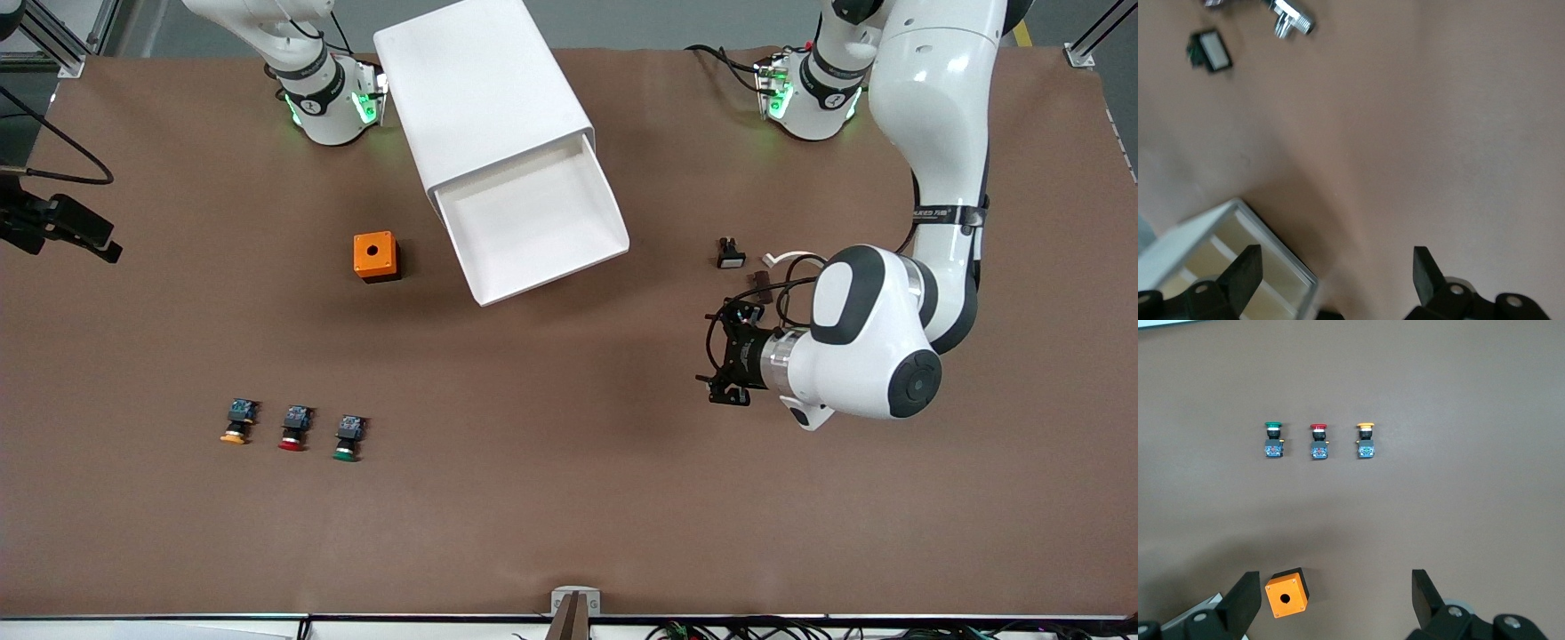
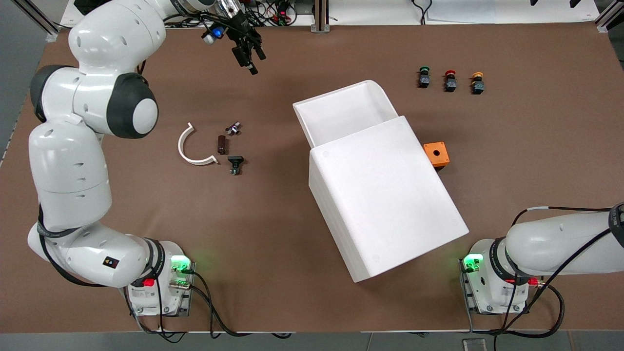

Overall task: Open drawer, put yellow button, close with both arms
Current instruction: 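Release the drawer and draw the left gripper back beside it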

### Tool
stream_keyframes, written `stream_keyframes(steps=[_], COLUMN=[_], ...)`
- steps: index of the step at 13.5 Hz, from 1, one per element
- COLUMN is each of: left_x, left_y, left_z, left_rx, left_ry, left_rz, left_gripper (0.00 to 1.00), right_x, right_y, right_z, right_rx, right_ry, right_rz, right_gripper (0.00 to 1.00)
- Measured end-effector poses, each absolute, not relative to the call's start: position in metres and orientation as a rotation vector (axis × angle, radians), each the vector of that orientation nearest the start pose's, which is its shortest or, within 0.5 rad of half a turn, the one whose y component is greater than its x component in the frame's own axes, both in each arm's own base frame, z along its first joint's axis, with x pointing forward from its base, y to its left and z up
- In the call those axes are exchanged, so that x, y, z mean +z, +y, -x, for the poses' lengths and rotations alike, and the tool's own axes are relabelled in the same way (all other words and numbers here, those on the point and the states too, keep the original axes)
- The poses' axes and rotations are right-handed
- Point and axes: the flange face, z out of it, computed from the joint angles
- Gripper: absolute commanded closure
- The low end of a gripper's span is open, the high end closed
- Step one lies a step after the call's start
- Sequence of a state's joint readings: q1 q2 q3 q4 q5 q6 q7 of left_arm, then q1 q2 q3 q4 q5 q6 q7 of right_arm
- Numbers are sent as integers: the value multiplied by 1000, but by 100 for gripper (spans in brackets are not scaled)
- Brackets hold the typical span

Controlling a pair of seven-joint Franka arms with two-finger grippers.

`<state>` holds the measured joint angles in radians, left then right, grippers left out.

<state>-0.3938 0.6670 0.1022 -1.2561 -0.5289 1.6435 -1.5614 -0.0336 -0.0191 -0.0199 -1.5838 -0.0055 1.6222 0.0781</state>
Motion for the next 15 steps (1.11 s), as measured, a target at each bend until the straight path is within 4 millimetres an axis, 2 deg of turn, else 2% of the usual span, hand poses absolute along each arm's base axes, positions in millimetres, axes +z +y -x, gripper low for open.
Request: stream_keyframes(steps=[3, 10, 15], left_x=[368, 367, 366], left_y=[-271, -287, -294], left_z=[-654, -647, -645], left_rx=[719, 708, 669], left_ry=[-1758, -1507, -1233], left_rz=[2560, 2749, 2924], left_gripper=[1, 0, 0], right_x=[634, 634, 634], right_y=[-30, -30, -30], right_z=[-553, -553, -553], right_rx=[-90, -91, -95], right_ry=[207, 207, 207], right_rz=[3138, 3138, 3138], right_gripper=[0, 0, 0])
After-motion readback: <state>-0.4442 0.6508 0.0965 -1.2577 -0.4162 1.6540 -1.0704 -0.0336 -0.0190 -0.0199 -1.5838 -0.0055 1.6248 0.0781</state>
